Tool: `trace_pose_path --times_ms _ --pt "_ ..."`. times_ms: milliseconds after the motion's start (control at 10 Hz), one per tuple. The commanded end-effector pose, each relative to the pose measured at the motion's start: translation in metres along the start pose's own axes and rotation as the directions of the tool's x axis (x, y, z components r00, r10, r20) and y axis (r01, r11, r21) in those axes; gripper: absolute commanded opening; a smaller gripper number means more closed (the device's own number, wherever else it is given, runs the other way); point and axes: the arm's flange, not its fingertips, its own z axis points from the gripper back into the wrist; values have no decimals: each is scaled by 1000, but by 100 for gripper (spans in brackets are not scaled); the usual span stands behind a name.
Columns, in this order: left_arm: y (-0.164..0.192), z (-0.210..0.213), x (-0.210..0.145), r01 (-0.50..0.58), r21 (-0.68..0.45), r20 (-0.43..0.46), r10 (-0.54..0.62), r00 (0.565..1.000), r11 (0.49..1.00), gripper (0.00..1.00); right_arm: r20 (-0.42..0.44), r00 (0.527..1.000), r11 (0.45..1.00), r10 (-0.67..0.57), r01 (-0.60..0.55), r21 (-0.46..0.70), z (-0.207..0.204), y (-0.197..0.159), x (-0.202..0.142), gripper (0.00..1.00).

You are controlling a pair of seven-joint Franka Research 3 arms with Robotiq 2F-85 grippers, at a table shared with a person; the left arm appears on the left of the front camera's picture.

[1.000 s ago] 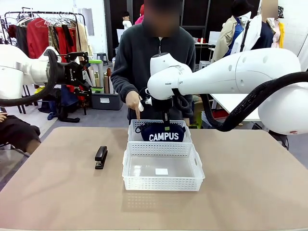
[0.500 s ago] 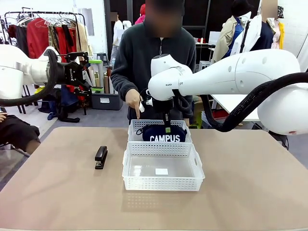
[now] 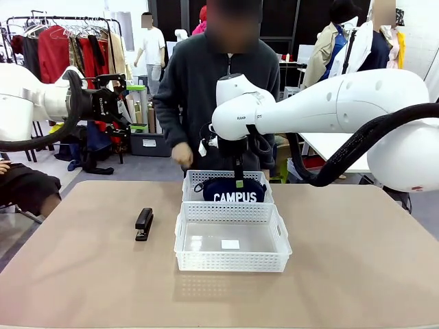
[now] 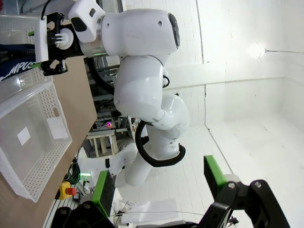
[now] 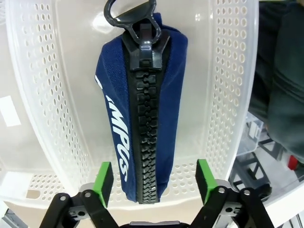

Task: Distribute items into two baskets.
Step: Place the picked Pencil pouch into the Organizing basket as instructed by the person.

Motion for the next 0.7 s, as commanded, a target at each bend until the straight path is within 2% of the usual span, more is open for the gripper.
trace_pose_path --times_ms 0,600 --pt "-1 1 -1 1 -2 3 -1 1000 1000 100 30 999 1000 -24 24 -3 11 -9 -1 100" --pt "-1 1 -1 1 -2 3 -1 1000 1000 100 152 986 997 -72 70 20 48 -17 -22 100"
